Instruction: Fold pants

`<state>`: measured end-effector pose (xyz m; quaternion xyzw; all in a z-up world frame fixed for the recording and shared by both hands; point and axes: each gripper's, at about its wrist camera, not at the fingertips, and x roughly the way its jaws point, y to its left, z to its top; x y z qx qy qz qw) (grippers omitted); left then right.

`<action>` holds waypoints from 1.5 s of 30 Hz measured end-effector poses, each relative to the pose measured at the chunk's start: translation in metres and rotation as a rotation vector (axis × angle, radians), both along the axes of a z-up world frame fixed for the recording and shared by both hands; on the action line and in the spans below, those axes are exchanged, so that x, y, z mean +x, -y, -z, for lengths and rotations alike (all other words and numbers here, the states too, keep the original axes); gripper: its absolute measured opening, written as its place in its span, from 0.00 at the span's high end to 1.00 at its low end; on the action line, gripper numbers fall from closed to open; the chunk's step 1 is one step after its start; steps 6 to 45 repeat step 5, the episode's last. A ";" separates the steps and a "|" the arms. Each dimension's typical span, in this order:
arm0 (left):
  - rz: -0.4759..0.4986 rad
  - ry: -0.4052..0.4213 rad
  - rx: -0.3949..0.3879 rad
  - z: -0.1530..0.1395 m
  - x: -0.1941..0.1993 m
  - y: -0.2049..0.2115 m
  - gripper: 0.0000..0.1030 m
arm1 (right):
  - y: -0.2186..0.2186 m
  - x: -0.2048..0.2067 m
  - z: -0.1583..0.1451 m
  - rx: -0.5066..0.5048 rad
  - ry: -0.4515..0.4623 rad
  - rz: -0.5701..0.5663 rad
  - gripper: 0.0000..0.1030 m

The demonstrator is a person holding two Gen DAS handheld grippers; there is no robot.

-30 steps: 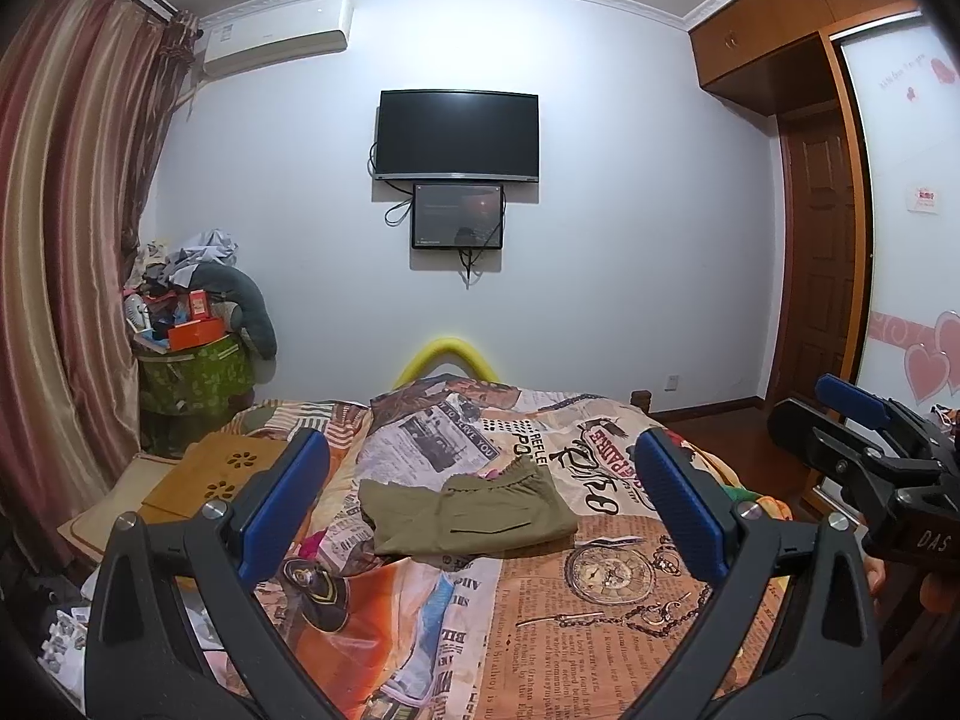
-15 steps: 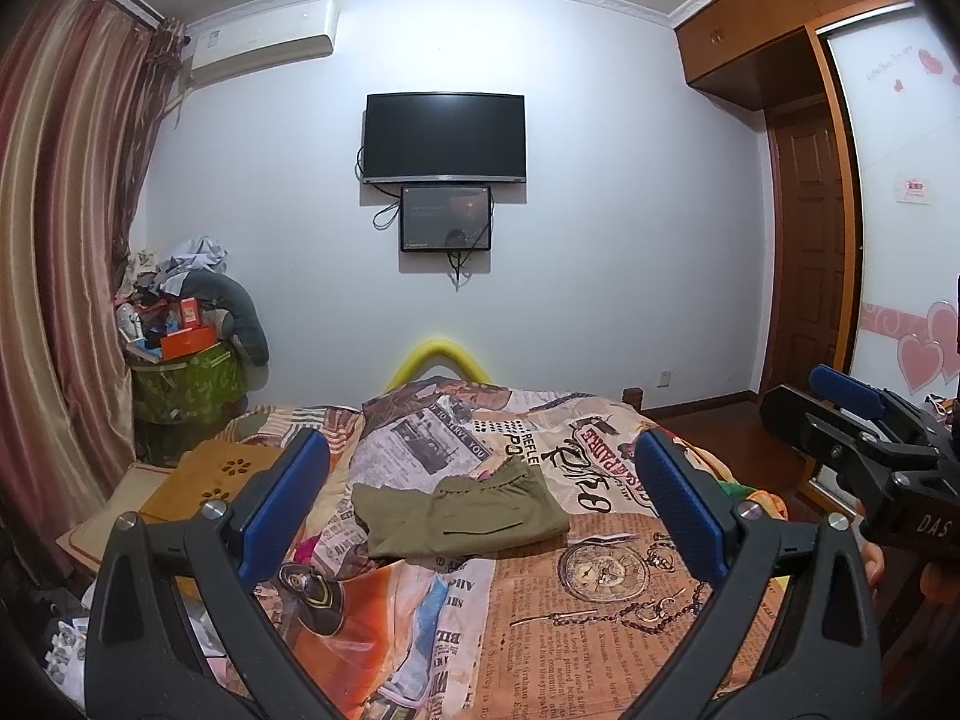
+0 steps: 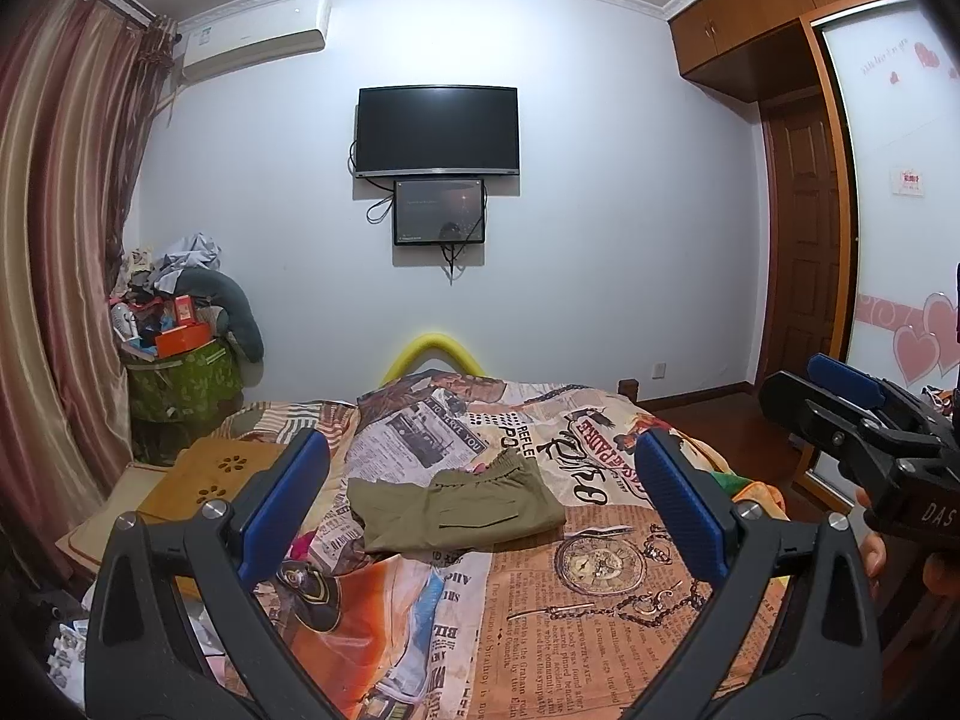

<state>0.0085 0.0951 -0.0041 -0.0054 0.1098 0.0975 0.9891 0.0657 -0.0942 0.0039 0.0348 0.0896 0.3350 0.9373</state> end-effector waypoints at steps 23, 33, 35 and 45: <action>0.005 -0.009 -0.009 0.002 0.002 -0.002 0.00 | 0.000 0.002 0.000 -0.001 -0.005 0.001 0.00; 0.005 -0.009 -0.009 0.002 0.002 -0.002 0.00 | 0.000 0.002 0.000 -0.001 -0.005 0.001 0.00; 0.005 -0.009 -0.009 0.002 0.002 -0.002 0.00 | 0.000 0.002 0.000 -0.001 -0.005 0.001 0.00; 0.005 -0.009 -0.009 0.002 0.002 -0.002 0.00 | 0.000 0.002 0.000 -0.001 -0.005 0.001 0.00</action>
